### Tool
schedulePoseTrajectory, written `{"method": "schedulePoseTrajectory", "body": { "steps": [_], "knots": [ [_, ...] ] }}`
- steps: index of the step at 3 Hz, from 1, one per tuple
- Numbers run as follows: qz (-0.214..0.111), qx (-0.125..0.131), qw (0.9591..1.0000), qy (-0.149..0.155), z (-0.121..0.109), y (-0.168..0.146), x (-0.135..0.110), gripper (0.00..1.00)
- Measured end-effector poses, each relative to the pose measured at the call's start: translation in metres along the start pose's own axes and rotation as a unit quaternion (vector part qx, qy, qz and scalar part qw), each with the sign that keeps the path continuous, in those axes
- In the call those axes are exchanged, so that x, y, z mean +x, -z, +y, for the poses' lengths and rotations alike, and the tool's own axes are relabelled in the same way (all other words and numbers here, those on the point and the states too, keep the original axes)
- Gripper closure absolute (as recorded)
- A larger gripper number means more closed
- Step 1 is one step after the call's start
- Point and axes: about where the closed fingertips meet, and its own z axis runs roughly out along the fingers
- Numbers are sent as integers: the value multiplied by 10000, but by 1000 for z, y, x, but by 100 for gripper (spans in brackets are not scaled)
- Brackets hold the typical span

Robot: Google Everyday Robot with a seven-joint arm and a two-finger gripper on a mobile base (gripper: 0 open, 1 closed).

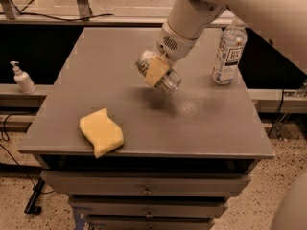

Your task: Knock 7up can over

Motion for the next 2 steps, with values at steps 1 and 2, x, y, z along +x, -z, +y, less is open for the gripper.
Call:
{"method": "schedulePoseTrajectory", "body": {
  "steps": [1, 2],
  "knots": [
    [456, -225, 9987, -22, 12, -14, 25, 82],
    [706, -320, 9970, 9, 16, -20, 36, 59]
  ]
}}
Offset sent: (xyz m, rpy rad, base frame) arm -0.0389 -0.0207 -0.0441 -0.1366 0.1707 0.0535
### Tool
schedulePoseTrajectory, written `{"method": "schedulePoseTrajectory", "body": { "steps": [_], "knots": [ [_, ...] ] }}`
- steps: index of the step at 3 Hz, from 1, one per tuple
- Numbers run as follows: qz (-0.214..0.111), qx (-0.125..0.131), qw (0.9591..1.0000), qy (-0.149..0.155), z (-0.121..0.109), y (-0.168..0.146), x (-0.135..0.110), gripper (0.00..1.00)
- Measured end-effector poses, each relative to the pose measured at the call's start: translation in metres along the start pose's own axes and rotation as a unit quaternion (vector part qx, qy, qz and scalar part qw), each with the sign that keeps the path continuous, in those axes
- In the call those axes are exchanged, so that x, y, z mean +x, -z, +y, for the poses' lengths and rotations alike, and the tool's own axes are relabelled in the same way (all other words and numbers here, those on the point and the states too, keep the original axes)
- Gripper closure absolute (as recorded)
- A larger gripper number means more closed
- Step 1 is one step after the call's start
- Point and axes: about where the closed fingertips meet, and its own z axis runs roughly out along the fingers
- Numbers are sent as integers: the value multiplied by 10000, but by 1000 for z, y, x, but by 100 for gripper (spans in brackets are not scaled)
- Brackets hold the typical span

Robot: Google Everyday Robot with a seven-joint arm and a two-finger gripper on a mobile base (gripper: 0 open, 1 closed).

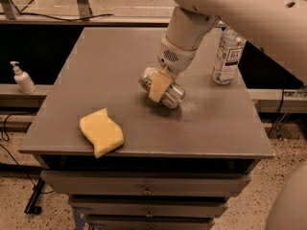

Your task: Knock 7up can over

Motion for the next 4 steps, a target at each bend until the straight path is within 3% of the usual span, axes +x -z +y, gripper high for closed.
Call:
{"method": "schedulePoseTrajectory", "body": {
  "steps": [2, 3, 4],
  "knots": [
    [171, -85, 9998, 14, 8, -8, 10, 13],
    [193, -109, 9997, 46, 10, -9, 10, 0],
    [199, -108, 9997, 49, 10, -9, 10, 0]
  ]
}}
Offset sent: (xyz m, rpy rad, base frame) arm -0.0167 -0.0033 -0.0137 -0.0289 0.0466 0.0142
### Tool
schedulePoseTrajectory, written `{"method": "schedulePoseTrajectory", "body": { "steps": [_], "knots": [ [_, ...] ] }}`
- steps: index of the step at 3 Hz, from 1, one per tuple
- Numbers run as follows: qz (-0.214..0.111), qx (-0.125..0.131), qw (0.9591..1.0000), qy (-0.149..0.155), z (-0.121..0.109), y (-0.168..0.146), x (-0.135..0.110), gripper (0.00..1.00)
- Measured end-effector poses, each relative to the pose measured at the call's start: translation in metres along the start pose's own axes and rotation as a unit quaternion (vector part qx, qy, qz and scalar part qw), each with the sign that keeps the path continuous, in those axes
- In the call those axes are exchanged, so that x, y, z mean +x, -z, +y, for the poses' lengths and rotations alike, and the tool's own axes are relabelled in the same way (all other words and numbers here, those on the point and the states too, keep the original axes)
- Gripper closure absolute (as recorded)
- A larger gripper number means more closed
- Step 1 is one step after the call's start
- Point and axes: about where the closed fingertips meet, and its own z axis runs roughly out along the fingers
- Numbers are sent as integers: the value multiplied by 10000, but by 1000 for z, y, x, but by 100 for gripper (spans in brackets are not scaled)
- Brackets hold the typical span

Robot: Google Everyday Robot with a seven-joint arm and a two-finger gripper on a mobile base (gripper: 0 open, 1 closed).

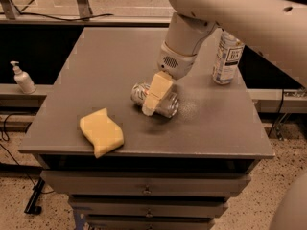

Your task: Knock 7up can over

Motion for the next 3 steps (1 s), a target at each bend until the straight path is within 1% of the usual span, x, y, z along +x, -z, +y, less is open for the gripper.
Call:
{"method": "schedulePoseTrajectory", "body": {
  "steps": [1, 2, 3],
  "knots": [
    [-48, 72, 9999, -81, -2, 5, 3, 0],
    [-553, 420, 9967, -431, -5, 30, 12, 0],
    [-1491, 1065, 9772, -1073, 3, 83, 51, 0]
  ]
}}
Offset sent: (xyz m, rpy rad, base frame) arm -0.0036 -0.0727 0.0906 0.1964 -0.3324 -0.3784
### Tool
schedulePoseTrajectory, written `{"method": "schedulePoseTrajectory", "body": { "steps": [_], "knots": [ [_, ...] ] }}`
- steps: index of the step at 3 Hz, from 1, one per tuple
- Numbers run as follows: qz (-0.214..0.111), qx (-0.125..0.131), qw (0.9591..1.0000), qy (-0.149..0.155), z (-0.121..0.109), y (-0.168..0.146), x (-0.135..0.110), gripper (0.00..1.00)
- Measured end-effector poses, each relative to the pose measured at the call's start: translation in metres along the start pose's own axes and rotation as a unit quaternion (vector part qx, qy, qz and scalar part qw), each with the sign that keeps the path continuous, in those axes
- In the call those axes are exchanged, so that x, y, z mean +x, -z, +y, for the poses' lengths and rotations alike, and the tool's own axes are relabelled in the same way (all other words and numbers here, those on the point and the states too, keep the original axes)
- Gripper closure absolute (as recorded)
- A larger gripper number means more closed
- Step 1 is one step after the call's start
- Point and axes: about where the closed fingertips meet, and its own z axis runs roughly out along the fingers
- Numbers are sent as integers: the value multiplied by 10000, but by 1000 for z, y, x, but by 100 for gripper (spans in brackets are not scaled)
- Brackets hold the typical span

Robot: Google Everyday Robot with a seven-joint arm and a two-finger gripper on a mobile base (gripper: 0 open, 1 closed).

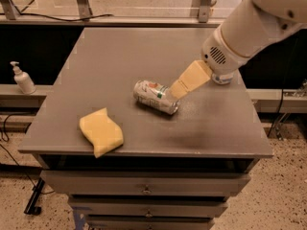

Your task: Knock 7up can over

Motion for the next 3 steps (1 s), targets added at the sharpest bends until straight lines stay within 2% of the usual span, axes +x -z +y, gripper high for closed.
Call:
{"method": "schedulePoseTrajectory", "body": {
  "steps": [1, 2, 3],
  "knots": [
    [-1032, 605, 9911, -578, -6, 68, 38, 0],
    [-1943, 1040, 9691, -1112, -5, 115, 83, 0],
    [-2335, 1089, 9571, -1325, -6, 115, 80, 0]
  ]
}}
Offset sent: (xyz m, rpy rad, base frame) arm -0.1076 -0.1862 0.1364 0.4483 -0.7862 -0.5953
